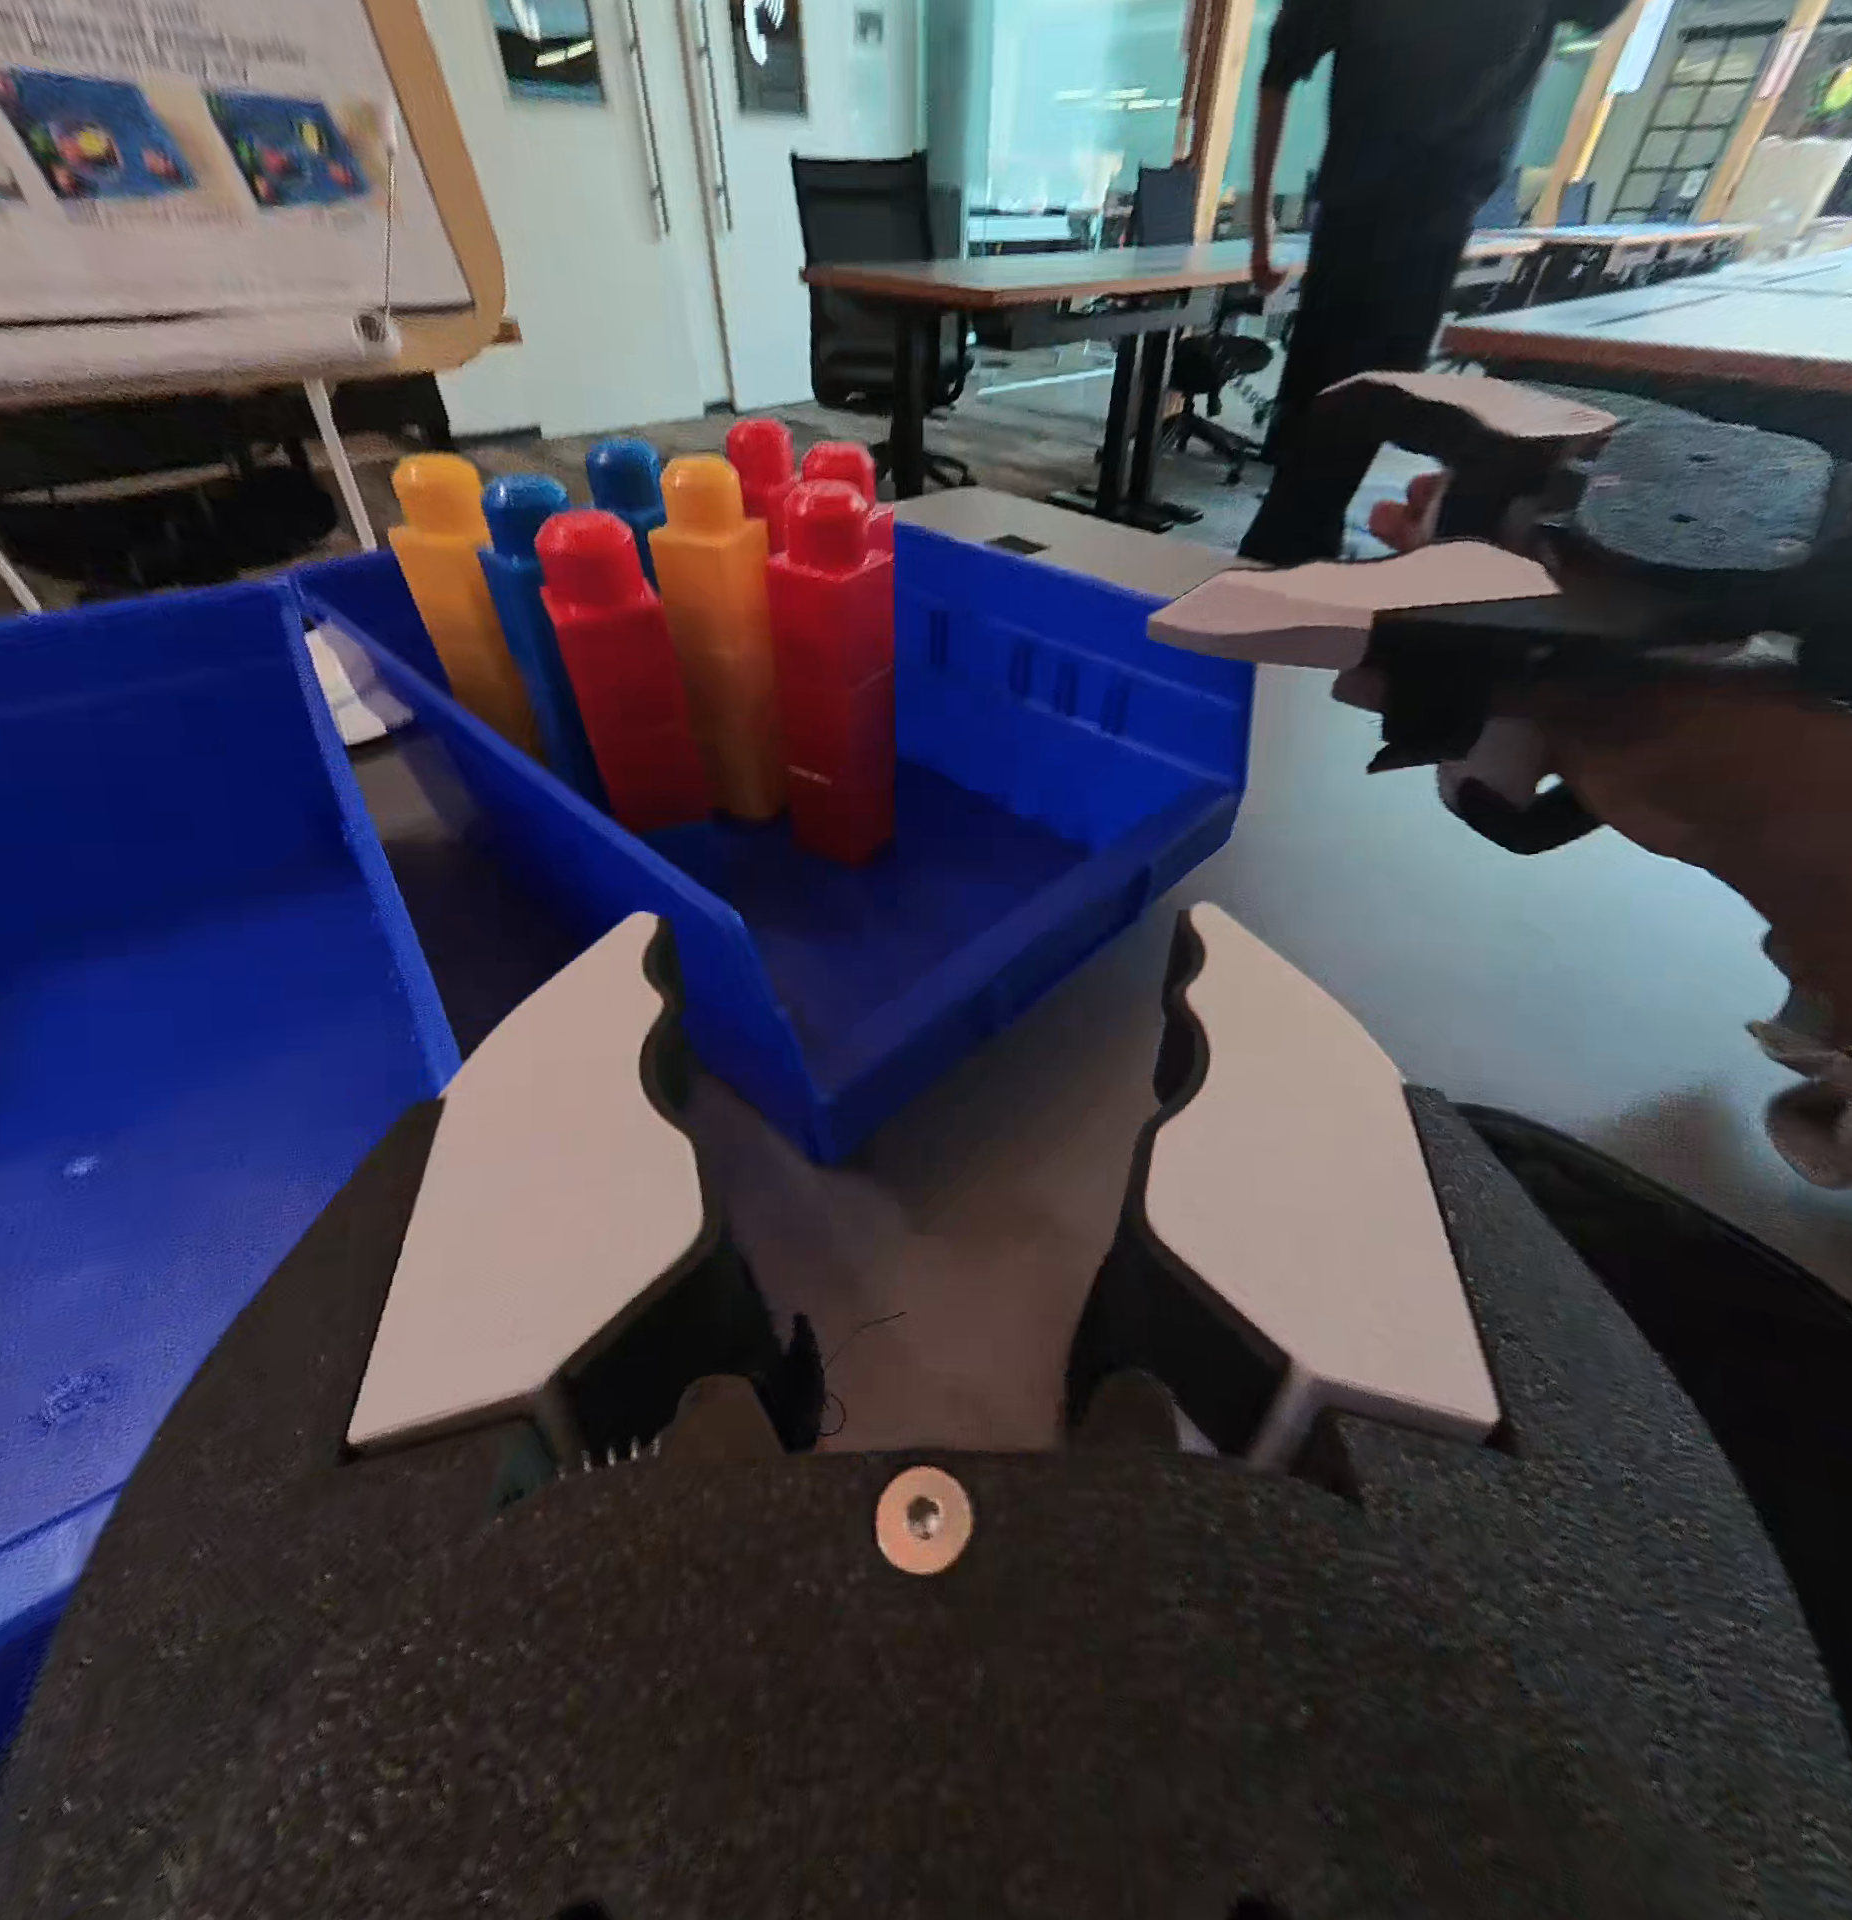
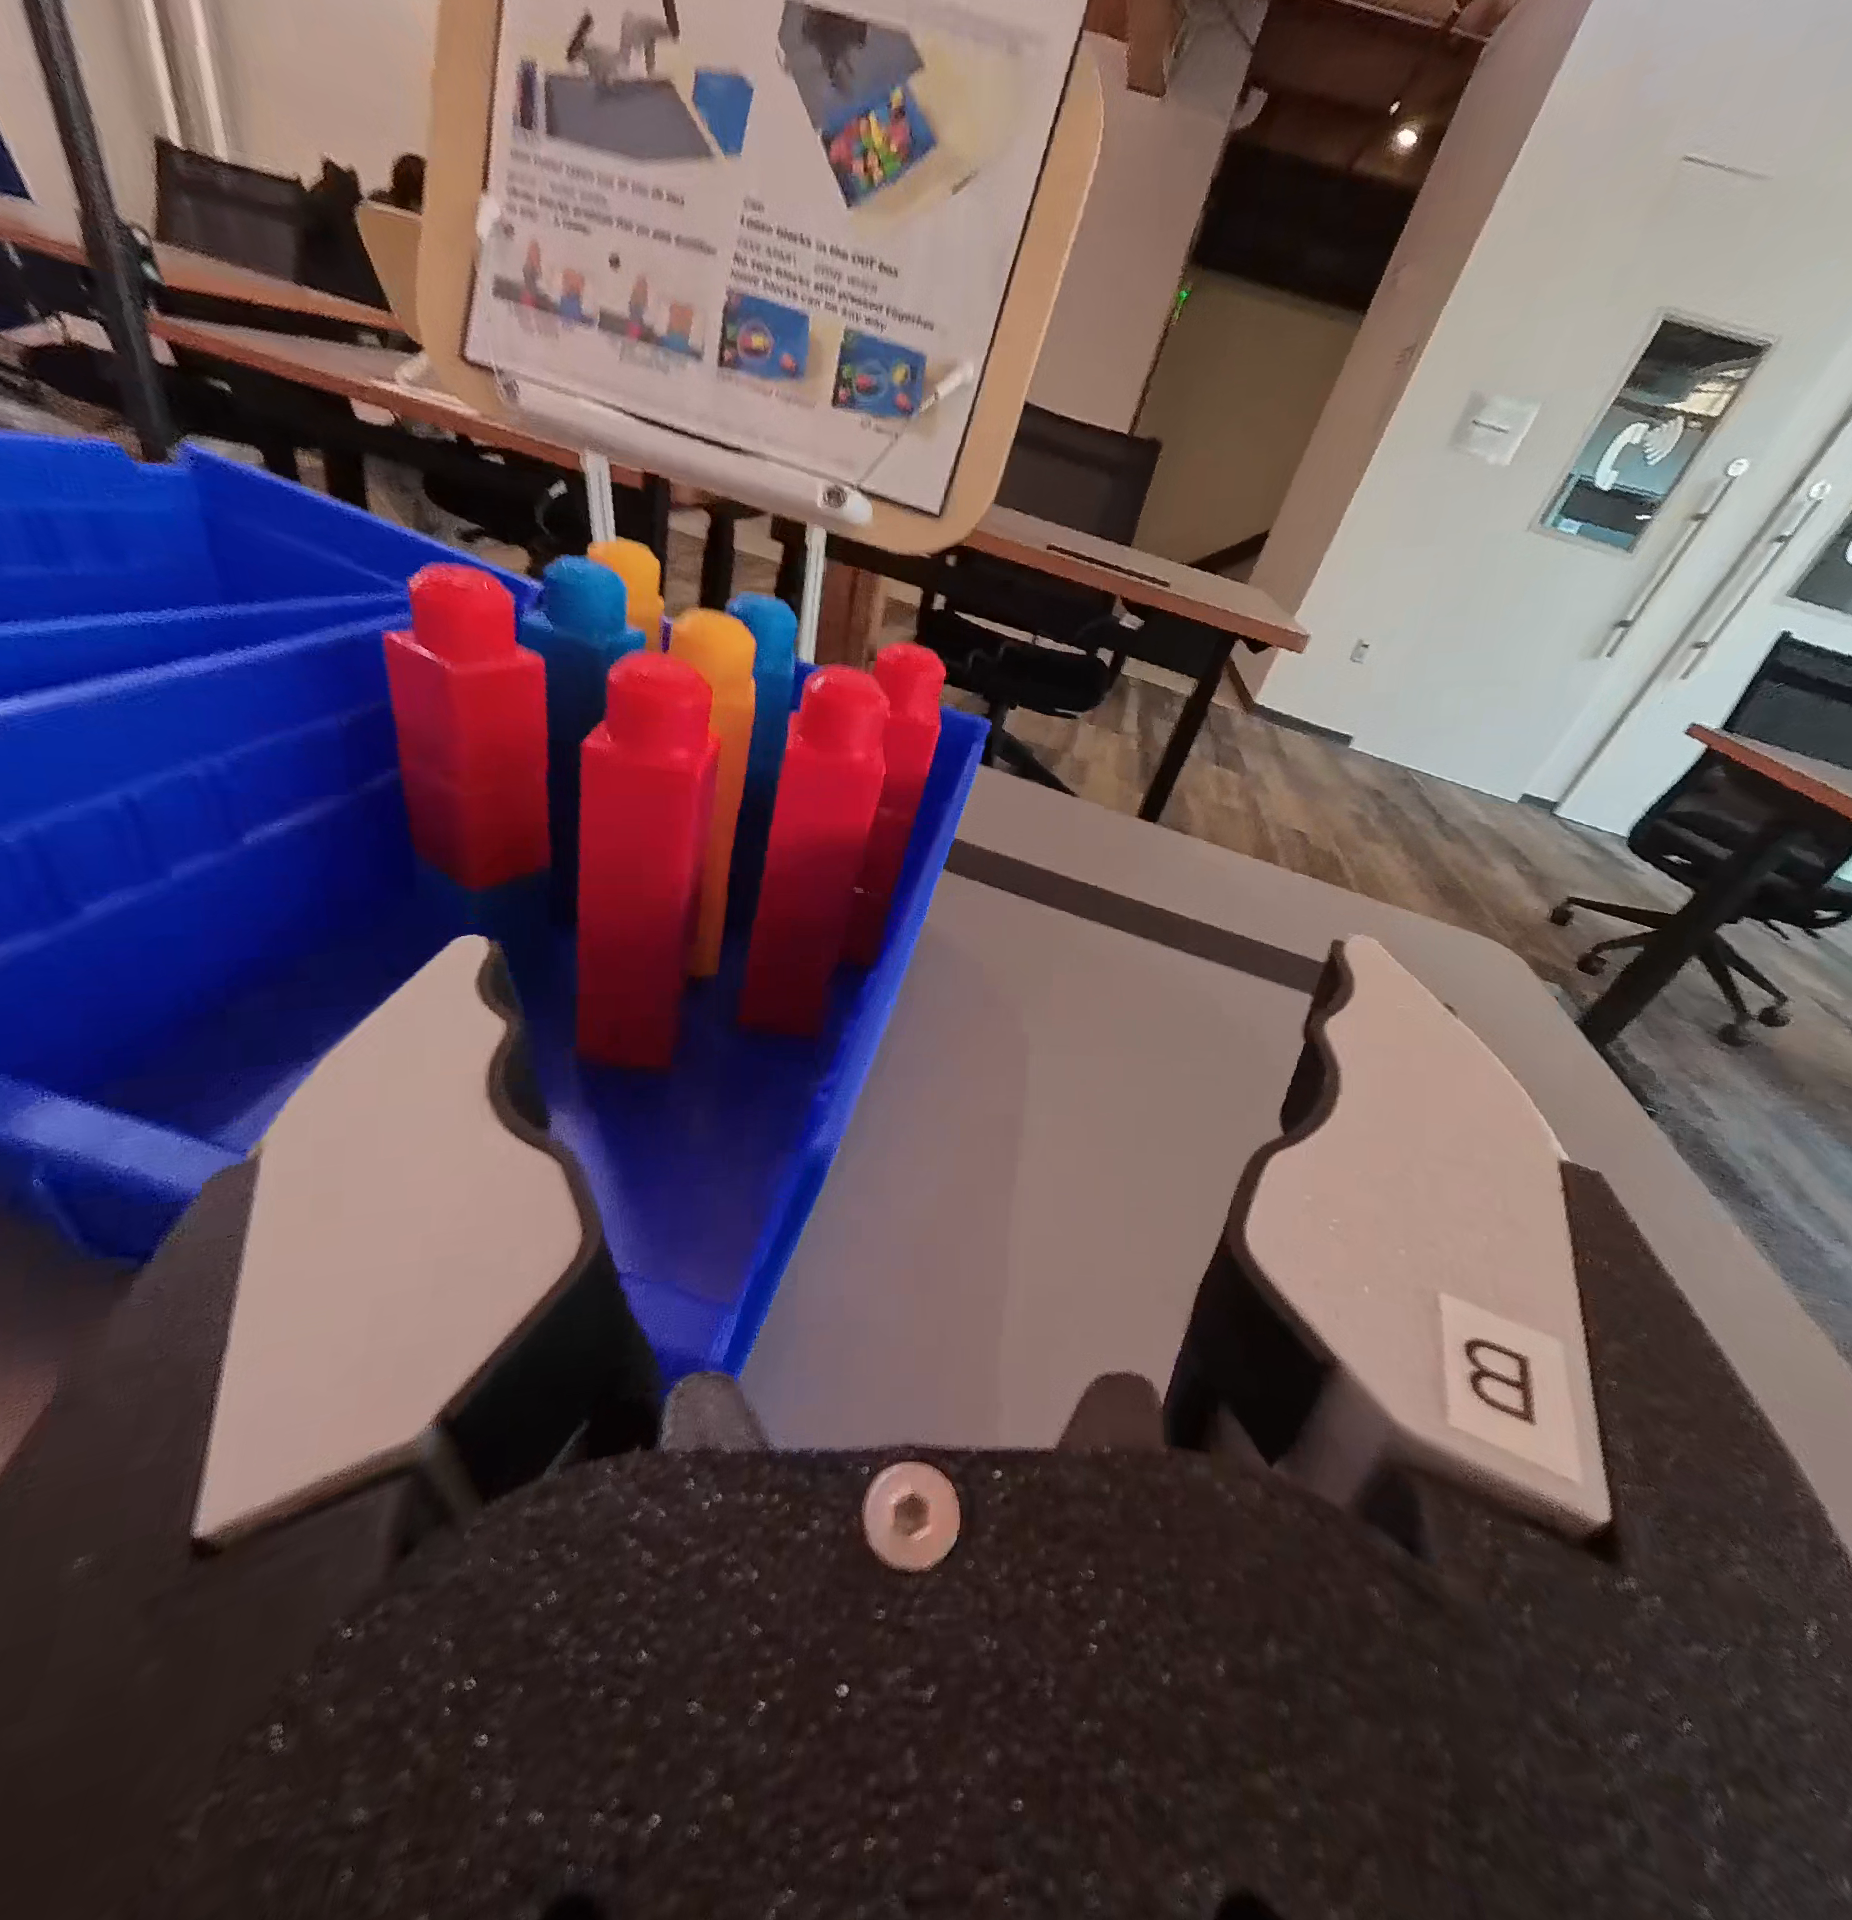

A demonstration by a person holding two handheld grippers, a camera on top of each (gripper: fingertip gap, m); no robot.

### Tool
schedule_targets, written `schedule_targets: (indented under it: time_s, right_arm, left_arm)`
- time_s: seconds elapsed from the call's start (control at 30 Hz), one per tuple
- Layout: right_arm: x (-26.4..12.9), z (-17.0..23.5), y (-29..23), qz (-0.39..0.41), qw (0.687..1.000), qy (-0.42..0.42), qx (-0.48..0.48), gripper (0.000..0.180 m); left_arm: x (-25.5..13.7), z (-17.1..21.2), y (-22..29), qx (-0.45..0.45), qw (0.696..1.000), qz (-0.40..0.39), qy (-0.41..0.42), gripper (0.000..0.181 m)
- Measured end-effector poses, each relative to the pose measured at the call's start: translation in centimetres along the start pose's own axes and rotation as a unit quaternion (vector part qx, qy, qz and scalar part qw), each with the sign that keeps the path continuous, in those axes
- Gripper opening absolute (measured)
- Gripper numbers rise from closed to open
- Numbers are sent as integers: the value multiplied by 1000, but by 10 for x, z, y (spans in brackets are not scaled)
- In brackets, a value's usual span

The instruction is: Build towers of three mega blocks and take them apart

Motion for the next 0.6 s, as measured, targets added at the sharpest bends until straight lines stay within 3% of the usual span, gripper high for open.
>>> schedule_targets:
  time_s: [0.1, 0.37, 0.5, 0.6]
  right_arm:
    - [-2, 13, -6, 16, 1000, -10, -3, 126]
    - [5, 29, -15, 33, 997, -73, -4, 103]
    - [10, 37, -19, 29, 994, -106, 2, 91]
    - [13, 39, -23, 26, 992, -123, 19, 74]
  left_arm:
    - [14, 14, -9, -16, 999, -21, -36, 83]
    - [51, 23, -18, -34, 996, -74, -25, 99]
    - [61, 25, -31, -32, 991, -125, -40, 86]
    - [62, 25, -43, -45, 987, -147, -39, 49]
Point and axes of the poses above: each gripper's, where its closed fingertips meet, x out along the fingers, z out of its underside, y = z × x across the jaws, the point moved 7 cm from there along -x, back along the fingers, and after that the axes turned 4 degrees about z, right-handed, at the moved point
